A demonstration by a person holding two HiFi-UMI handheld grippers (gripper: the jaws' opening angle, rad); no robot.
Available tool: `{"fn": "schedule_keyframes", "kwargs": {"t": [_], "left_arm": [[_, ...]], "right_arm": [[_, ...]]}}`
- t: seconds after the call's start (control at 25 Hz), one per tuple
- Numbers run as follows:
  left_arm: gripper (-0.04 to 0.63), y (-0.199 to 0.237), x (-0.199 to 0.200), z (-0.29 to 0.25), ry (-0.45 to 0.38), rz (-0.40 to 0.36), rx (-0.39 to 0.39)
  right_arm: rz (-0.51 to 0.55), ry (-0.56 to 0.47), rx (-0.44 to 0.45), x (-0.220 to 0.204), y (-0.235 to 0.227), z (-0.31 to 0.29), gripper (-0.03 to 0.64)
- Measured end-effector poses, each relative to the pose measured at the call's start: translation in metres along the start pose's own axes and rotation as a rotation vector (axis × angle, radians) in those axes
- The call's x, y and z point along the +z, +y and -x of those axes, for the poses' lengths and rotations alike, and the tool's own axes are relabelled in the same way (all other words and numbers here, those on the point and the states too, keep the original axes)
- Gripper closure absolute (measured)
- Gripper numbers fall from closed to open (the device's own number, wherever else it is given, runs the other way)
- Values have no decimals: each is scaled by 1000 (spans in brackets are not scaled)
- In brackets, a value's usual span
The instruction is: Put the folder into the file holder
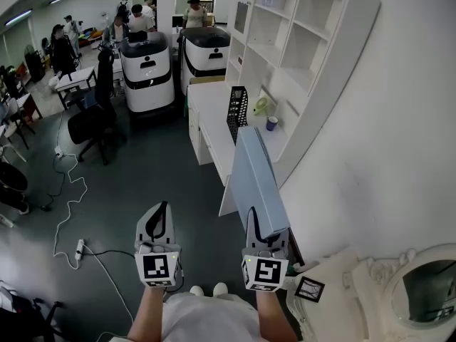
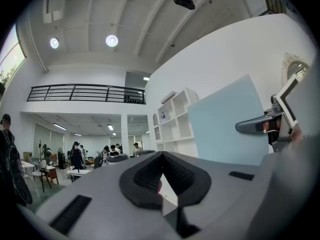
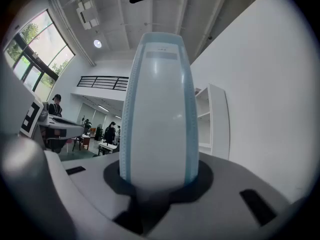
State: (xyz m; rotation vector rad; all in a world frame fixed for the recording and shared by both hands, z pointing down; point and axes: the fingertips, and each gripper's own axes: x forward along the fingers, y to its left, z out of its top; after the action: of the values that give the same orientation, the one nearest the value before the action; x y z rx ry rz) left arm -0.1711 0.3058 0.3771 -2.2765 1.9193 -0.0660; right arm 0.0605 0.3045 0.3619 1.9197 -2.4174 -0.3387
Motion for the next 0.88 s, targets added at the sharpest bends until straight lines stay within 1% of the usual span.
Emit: {"fn": "schedule_keyframes", "kwargs": {"t": [0.16, 0.4, 0.72, 0.88], "left_arm": [[604, -9, 0, -5, -6, -3, -2], [604, -17, -4, -14, 7, 2, 1], [604, -29, -10, -45, 18, -10, 17], [604, -36, -16, -65, 30, -13, 32]], "right_arm": [[-17, -8, -2, -5, -10, 0, 492], [-93, -15, -7, -14, -27, -5, 489], [-84, -11, 5, -33, -56, -29, 489], [-80, -14, 26, -43, -75, -44, 489]]}}
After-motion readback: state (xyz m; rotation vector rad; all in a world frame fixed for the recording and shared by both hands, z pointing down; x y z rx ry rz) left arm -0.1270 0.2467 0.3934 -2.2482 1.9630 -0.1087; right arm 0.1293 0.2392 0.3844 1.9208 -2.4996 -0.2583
